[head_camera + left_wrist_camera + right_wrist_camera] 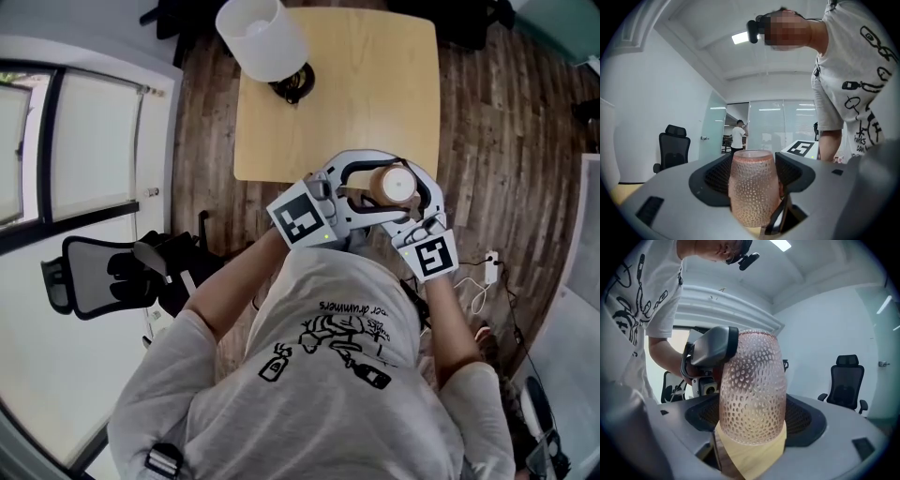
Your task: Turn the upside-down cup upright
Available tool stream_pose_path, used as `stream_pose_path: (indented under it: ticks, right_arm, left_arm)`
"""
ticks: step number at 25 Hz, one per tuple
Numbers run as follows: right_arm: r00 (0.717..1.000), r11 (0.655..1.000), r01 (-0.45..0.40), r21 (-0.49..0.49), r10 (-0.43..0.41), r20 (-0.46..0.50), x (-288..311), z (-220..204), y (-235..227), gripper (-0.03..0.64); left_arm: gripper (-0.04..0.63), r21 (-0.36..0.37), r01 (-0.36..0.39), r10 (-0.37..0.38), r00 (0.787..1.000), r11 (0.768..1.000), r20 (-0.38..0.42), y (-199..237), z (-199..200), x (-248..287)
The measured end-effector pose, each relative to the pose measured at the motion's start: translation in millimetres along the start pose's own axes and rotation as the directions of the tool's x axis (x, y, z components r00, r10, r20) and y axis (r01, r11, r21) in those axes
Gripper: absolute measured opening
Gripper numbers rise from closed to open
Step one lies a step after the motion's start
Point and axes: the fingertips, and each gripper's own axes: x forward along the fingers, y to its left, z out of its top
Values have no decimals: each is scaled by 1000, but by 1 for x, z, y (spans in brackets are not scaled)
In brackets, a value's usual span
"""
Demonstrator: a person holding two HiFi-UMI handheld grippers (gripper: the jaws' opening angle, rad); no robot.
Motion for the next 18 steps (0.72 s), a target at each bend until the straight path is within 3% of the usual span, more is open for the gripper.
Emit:
stream_pose_path:
  ticks: [9, 18]
  right_arm:
    - [993, 998, 12, -65, -20, -116, 16, -49, -22, 368]
    - [978, 998, 33, -63, -45, -206, 31, -113, -38, 367]
  left_arm:
    - [299, 34, -62, 63, 998, 997, -28, 30, -53, 11]
    - [300, -3, -87, 86, 995, 996, -54, 51, -122, 15]
